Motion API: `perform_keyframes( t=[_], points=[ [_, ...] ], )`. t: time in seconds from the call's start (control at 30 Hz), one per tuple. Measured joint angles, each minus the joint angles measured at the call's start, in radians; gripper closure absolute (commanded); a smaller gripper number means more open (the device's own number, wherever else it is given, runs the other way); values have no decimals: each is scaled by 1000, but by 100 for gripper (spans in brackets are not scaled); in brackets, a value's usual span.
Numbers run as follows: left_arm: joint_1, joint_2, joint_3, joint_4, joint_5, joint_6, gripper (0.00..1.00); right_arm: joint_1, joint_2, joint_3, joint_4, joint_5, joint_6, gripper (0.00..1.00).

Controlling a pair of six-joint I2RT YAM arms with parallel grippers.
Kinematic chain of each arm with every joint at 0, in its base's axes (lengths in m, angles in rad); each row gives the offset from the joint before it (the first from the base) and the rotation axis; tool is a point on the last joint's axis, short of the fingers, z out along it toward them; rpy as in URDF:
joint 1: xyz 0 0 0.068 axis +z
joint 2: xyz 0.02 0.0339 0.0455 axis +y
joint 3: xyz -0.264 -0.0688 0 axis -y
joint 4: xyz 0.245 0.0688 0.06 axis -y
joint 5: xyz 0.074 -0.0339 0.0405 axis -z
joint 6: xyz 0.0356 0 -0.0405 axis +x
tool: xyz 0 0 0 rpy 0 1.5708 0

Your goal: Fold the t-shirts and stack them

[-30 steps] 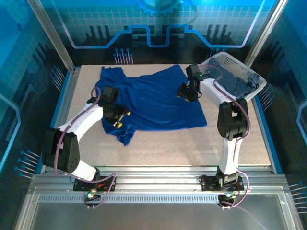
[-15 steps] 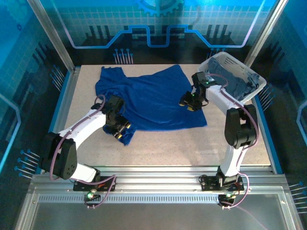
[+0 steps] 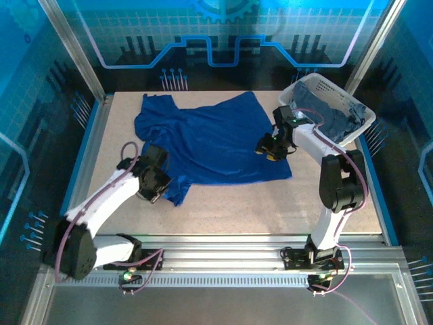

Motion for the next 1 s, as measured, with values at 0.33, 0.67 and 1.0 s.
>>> perform_keyframes(
  t=[0.33, 0.67, 1.0],
  points=[
    [0, -285, -189, -222, -104, -128, 100, -3, -9, -67, -23, 88, -43, 53],
    [-1, -163, -208, -203, -165, -120, 100, -138, -135, -220, -53, 184, -48, 53],
    [-1, -157, -208, -179, -171, -112, 100, -164, -135, -270, -42, 213, -61, 62]
  ],
)
